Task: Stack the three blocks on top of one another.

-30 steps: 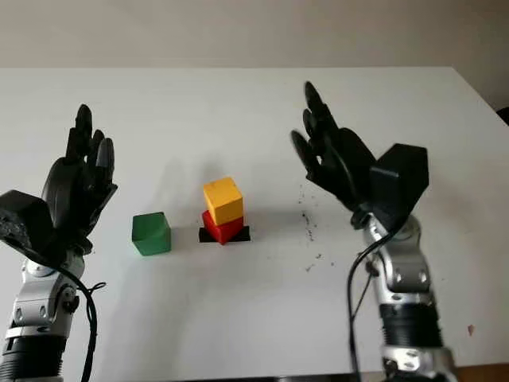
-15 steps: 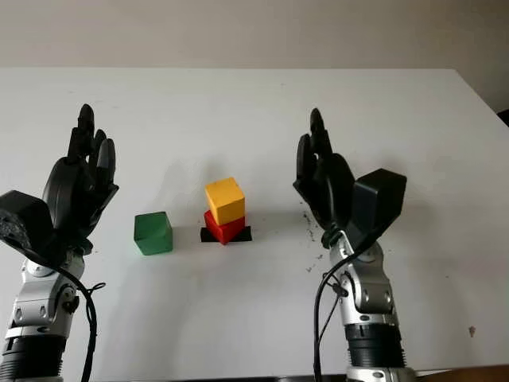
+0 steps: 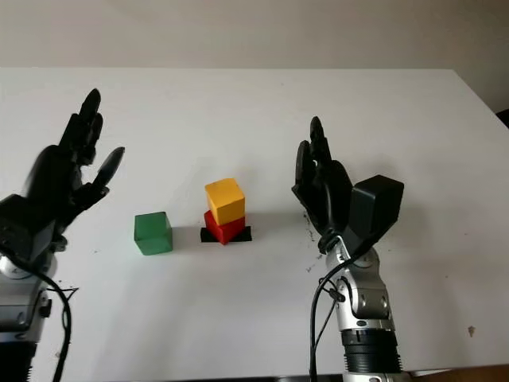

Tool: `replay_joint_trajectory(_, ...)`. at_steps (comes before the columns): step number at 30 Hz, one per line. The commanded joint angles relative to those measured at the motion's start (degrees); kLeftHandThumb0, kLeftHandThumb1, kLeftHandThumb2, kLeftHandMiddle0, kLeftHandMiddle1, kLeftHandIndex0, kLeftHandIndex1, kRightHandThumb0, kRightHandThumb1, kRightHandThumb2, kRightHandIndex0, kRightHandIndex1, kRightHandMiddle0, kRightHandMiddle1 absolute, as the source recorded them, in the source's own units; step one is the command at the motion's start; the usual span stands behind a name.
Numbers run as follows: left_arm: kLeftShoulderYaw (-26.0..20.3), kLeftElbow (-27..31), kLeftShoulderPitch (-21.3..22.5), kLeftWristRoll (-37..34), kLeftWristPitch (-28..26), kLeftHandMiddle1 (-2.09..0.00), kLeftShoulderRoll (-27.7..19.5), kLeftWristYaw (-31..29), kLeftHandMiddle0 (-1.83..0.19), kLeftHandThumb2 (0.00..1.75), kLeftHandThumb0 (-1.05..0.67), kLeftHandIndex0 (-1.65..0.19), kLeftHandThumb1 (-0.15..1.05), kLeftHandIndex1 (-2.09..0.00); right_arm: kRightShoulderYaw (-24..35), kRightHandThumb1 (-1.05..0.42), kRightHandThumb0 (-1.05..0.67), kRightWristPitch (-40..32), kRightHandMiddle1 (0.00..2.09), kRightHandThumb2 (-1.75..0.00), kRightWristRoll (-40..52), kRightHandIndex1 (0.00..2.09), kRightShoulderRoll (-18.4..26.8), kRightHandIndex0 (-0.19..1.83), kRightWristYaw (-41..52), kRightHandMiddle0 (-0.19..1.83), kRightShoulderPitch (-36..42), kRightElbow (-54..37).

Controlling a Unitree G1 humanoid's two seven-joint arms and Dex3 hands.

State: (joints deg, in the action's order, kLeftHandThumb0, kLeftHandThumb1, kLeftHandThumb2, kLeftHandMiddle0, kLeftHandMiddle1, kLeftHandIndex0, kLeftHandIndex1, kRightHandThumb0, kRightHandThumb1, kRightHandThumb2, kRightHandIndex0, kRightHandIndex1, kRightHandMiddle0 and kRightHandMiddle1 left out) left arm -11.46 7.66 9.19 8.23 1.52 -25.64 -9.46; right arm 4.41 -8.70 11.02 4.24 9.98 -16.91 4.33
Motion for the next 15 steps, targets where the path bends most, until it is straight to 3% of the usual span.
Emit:
replay_joint_trajectory(1,-0.54,3.95,-2.19,1.49,-1.11,-0.04,-3.78,-2.50,-0.08,0.10,-0.76,-0.22,1.04,-0.08,0.21,-1.05,-0.73,-0.56,0.00,-0.71,0.04,0.00,0.36,-0.19,-0.17,-0.19,-0.14,-1.09)
replay_joint_trajectory(6,-1.06,9.27,-5.61,6.05,-1.34,-0.03,-9.46,-6.18,0.02,0.05,-0.75,-0.29,1.00,-0.09,0.40,-1.05,-0.73,-1.05,0.00,-0.70,0.19,0.00,0.24,-0.19,-0.50,-0.19,-0.46,-1.34)
replay_joint_trajectory(10,-1.33,12.50,-7.41,9.45,-2.75,-0.04,-11.34,-7.16,0.04,0.04,-0.70,-0.37,0.97,-0.09,0.41,-1.05,-0.73,-1.02,0.00,-0.70,0.09,0.00,0.42,-0.19,-0.46,-0.19,-0.60,-1.28)
replay_joint_trajectory(15,-0.58,12.39,-8.64,10.90,-1.71,-0.05,-12.26,-8.54,0.03,0.05,-0.70,-0.35,0.96,-0.06,0.51,-1.05,-0.73,-1.36,0.00,-0.69,-0.05,0.00,0.41,-0.19,-0.96,-0.19,-0.64,-1.71)
